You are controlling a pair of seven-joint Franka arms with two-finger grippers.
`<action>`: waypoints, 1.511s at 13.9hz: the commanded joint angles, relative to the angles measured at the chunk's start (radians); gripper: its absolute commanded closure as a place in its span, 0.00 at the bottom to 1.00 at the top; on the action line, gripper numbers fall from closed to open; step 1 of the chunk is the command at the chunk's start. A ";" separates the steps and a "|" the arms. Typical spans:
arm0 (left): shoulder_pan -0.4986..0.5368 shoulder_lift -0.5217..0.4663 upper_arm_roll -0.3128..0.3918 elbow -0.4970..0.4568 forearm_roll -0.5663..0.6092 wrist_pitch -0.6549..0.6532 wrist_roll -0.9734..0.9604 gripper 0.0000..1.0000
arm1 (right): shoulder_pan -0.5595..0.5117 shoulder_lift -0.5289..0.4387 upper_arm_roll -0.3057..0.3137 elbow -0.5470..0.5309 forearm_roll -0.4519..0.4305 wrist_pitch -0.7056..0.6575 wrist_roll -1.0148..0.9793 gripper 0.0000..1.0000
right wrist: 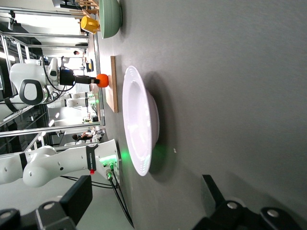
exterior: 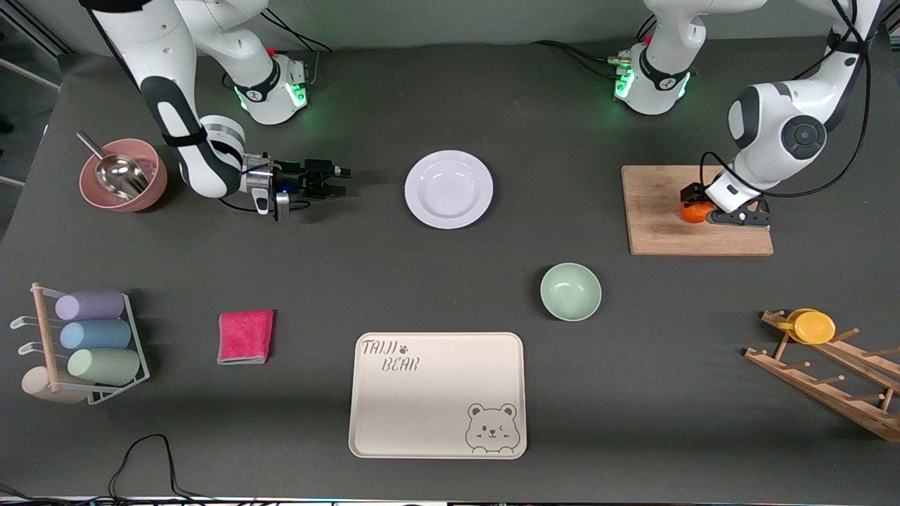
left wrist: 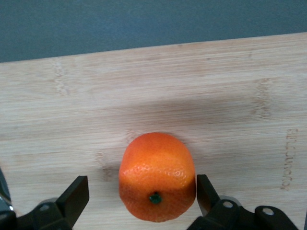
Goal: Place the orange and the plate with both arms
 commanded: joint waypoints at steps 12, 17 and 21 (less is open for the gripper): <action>-0.007 0.011 0.005 0.010 -0.004 -0.027 -0.064 1.00 | -0.006 0.087 -0.005 0.023 0.040 -0.037 -0.056 0.00; -0.015 -0.009 0.003 0.022 -0.004 -0.048 -0.067 1.00 | -0.008 0.087 -0.005 0.023 0.042 -0.037 -0.056 0.00; -0.020 -0.118 -0.006 0.175 -0.004 -0.323 -0.113 1.00 | -0.008 0.087 -0.005 0.023 0.040 -0.037 -0.056 0.00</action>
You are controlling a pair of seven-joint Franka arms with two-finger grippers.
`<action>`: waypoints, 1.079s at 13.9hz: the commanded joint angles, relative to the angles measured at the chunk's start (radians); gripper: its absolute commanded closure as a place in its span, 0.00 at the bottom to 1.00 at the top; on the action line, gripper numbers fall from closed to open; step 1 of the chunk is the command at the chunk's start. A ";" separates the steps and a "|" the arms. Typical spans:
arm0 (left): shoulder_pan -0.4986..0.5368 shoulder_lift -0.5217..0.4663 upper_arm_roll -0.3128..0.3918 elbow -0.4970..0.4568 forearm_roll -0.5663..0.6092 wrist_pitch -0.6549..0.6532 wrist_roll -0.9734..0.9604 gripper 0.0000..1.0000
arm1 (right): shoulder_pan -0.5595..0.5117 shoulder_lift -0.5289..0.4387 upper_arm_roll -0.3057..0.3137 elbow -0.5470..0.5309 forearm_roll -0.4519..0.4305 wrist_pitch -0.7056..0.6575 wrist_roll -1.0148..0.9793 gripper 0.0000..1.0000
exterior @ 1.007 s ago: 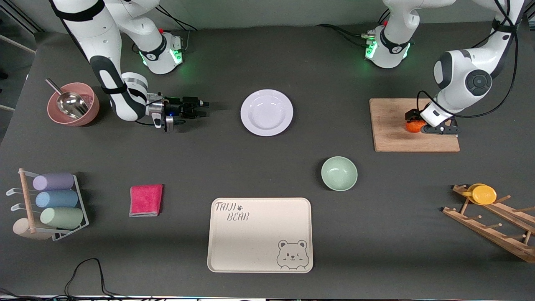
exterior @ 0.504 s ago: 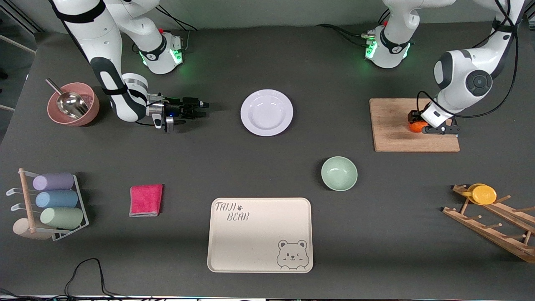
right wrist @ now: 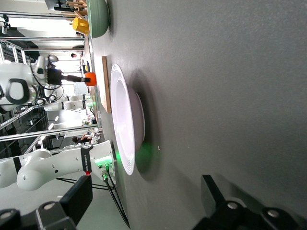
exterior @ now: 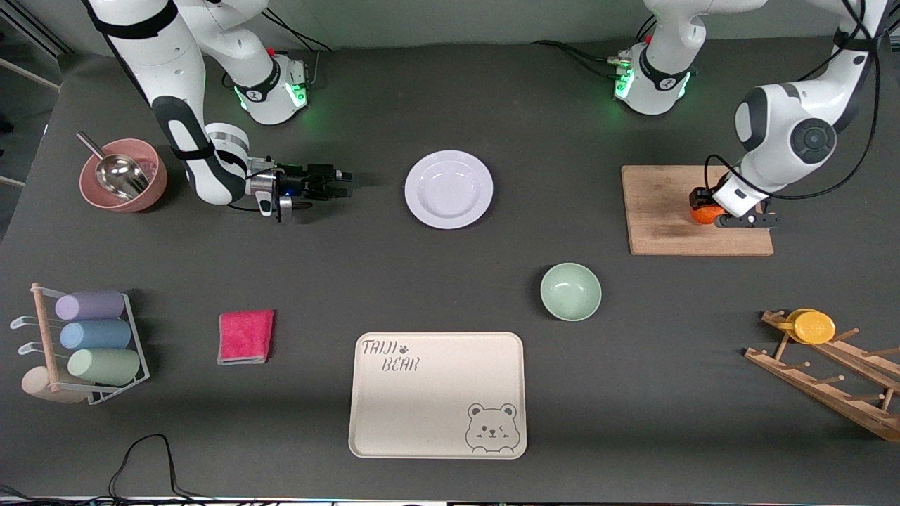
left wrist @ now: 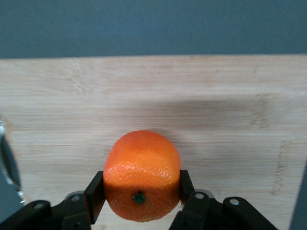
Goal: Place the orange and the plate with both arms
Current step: 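Lift the orange off the cutting board with the left gripper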
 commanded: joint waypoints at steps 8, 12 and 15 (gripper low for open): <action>-0.021 -0.093 -0.088 0.709 -0.037 -0.772 -0.065 1.00 | -0.005 0.026 -0.005 0.013 0.024 -0.022 -0.034 0.27; -0.023 -0.076 -0.110 0.819 -0.039 -0.815 -0.060 1.00 | -0.005 0.026 -0.005 0.013 0.024 -0.022 -0.034 0.48; -0.024 -0.075 -0.122 0.828 -0.071 -0.820 -0.088 1.00 | -0.005 0.026 -0.005 0.013 0.024 -0.022 -0.034 0.50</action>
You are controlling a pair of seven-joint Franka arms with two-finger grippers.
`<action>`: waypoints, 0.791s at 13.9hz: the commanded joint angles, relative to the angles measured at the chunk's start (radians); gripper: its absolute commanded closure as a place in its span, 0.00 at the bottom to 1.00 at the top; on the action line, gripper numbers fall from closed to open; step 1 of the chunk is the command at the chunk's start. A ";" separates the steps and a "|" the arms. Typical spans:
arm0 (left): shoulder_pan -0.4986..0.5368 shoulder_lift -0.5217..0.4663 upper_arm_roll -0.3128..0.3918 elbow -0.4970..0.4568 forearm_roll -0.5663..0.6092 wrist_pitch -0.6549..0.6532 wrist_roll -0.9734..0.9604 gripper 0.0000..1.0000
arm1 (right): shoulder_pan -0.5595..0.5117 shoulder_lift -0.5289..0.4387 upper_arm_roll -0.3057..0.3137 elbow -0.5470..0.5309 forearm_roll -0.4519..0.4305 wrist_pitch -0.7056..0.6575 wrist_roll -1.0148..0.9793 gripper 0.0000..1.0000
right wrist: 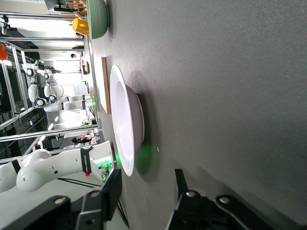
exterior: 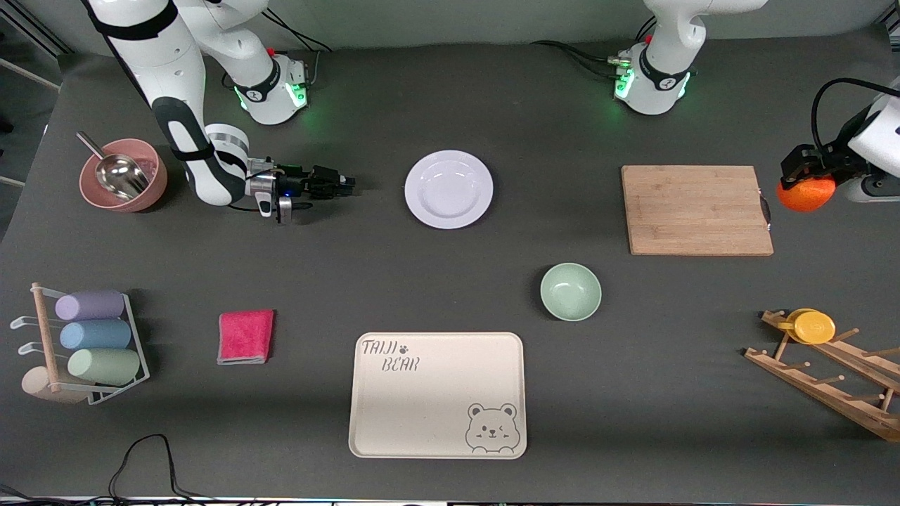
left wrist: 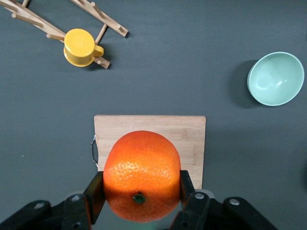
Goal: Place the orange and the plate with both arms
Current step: 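Lift the orange off the cutting board with the left gripper, then carry the orange over the white plate with the left gripper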
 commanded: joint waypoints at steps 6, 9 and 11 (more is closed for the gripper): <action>-0.010 0.038 -0.104 0.044 -0.040 -0.026 -0.150 1.00 | -0.003 0.050 -0.004 0.018 0.024 -0.041 -0.064 0.53; -0.013 0.048 -0.142 0.047 -0.098 -0.013 -0.214 1.00 | -0.009 0.057 -0.004 0.019 0.024 -0.043 -0.069 0.53; -0.025 0.070 -0.218 0.053 -0.136 0.019 -0.337 1.00 | -0.009 0.064 -0.004 0.024 0.024 -0.043 -0.070 0.53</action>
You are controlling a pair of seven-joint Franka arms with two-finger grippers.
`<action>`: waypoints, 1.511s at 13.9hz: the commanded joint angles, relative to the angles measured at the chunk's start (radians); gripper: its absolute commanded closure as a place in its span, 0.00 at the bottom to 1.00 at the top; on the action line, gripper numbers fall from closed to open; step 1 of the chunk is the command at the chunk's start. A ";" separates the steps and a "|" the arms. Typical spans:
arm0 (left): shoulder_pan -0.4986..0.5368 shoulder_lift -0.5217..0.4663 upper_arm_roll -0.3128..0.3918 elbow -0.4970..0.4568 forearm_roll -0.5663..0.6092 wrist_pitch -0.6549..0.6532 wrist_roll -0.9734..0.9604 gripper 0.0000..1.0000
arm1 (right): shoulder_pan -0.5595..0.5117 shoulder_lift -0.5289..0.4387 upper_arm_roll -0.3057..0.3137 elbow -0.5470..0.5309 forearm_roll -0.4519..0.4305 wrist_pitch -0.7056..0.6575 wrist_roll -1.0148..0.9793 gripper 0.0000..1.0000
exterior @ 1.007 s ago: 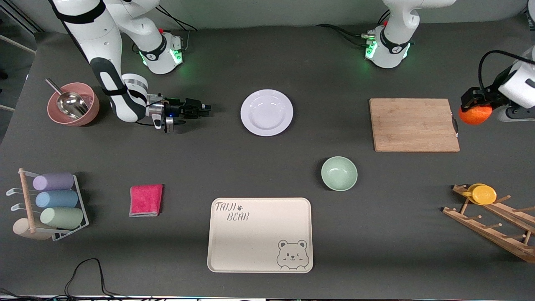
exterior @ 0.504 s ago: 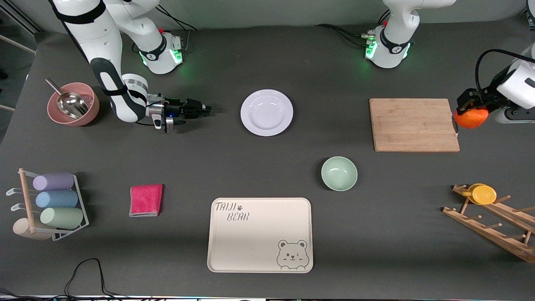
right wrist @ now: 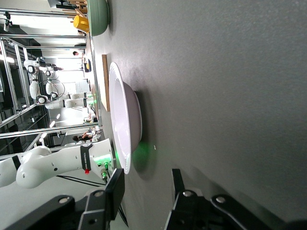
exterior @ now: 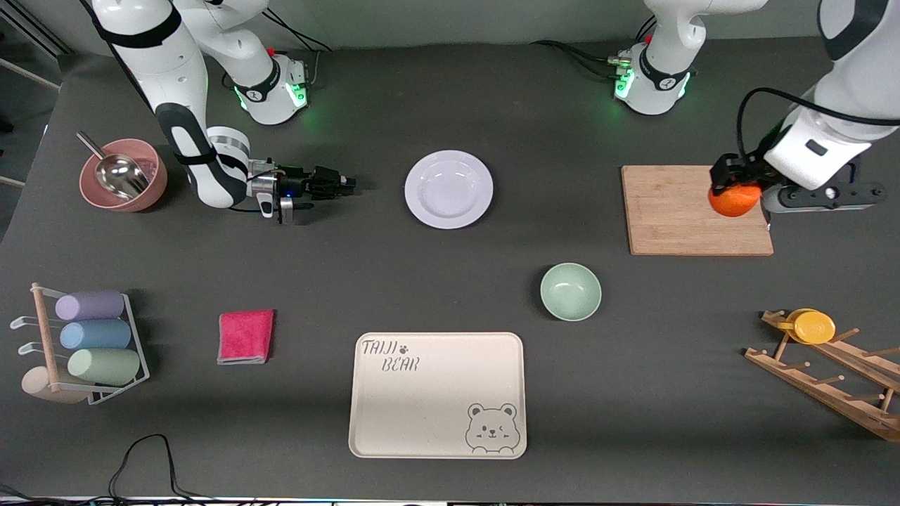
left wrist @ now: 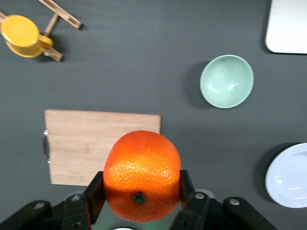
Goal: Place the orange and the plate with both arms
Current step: 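Carry the orange over the white plate with the left gripper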
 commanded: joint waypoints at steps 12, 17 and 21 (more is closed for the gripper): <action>-0.301 0.487 -0.424 0.199 0.146 0.376 -0.925 1.00 | -0.006 0.071 -0.004 0.028 0.024 -0.053 -0.085 0.53; -0.418 0.657 -0.421 0.187 0.298 0.486 -1.079 1.00 | -0.006 0.071 -0.004 0.028 0.024 -0.053 -0.085 0.53; -0.457 0.691 -0.421 0.097 0.298 0.587 -1.101 1.00 | -0.006 0.071 -0.004 0.028 0.024 -0.053 -0.087 0.53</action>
